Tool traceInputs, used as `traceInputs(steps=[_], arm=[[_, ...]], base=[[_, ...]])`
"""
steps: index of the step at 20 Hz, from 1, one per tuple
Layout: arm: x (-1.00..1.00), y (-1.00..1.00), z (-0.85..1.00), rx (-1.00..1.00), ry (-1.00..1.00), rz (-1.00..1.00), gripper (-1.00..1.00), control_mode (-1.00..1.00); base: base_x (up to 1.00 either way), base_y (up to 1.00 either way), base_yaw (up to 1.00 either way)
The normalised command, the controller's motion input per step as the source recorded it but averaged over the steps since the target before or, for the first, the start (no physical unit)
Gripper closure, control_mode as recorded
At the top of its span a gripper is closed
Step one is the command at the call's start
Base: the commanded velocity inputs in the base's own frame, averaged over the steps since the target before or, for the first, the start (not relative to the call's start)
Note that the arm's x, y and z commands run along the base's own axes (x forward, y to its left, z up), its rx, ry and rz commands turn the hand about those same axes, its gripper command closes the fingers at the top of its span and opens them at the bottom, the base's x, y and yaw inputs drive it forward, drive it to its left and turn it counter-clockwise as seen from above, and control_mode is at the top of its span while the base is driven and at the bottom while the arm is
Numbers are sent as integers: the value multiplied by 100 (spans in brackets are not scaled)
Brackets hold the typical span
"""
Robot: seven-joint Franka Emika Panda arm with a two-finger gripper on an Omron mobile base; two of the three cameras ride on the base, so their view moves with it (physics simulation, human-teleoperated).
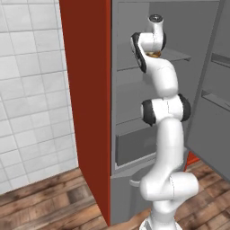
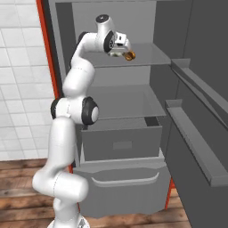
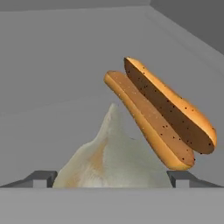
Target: Retrieve the bottle and the shaker from the cabinet and place them next to the mixing bowl on the counter. Then add garlic from the fridge to the mixing bowl.
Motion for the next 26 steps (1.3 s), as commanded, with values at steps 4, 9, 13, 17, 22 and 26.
traceInputs(steps=[4, 9, 13, 17, 22, 26], arm=[[-37, -28, 1, 2, -14, 0, 100, -100], [-85, -25, 0, 0, -3, -3, 100, -100], [-100, -8, 0, 0, 0, -5, 100, -100], [-100, 9, 0, -3, 0, -9, 100, -100], [-100, 21, 0, -5, 14, -15, 100, -100], [-100, 31, -26, 0, 19, -12, 100, -100]], base=[[0, 0, 0], [0, 0, 0], [0, 0, 0], [0, 0, 0], [0, 0, 0], [0, 0, 0]])
